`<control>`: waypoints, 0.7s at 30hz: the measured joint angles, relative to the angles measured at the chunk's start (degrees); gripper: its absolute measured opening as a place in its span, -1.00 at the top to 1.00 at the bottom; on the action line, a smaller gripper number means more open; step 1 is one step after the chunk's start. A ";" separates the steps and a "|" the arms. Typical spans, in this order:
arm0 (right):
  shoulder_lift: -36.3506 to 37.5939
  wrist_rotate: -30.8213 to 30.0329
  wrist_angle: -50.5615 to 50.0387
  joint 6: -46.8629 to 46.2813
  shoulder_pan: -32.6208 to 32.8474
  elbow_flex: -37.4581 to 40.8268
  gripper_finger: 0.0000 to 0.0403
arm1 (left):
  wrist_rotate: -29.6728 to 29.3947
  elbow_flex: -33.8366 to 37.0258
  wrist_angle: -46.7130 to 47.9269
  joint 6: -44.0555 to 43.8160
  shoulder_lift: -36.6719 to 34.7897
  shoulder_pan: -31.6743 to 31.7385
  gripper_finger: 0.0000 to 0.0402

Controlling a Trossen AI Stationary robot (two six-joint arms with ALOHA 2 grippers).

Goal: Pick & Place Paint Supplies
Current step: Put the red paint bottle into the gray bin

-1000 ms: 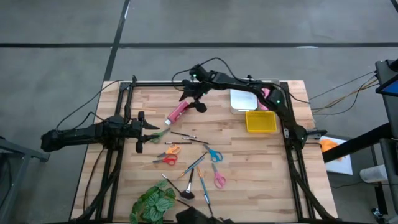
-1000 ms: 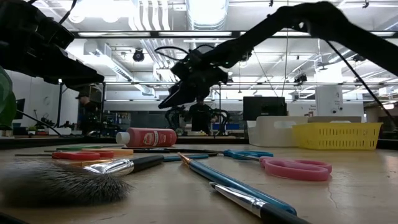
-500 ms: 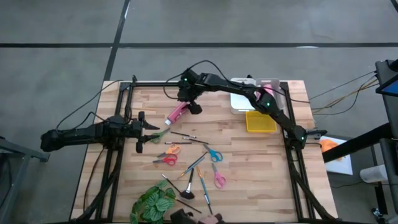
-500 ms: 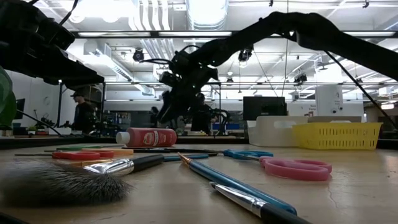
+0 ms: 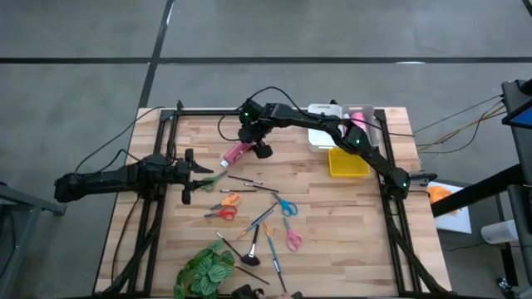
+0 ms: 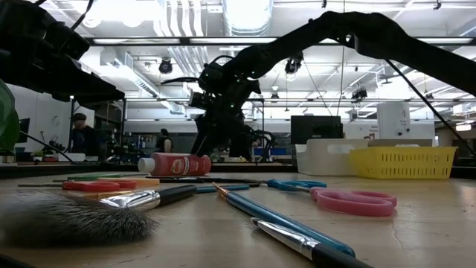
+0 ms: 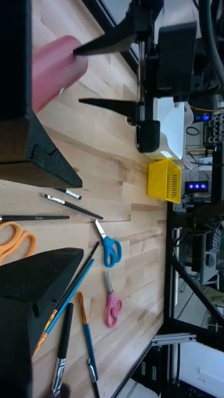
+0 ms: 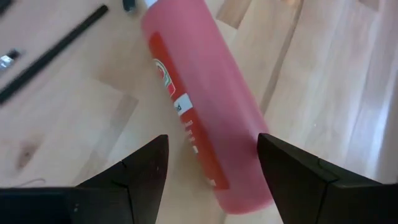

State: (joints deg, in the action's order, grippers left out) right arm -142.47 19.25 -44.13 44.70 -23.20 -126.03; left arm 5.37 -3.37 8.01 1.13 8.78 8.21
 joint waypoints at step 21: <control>3.64 -5.15 -11.14 -5.42 0.72 -3.78 -0.20 | 0.01 0.00 0.00 0.00 0.07 0.02 0.16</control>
State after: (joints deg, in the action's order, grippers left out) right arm -138.83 14.10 -55.27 39.28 -22.48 -129.81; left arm 5.38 -3.36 8.01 1.13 8.84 8.23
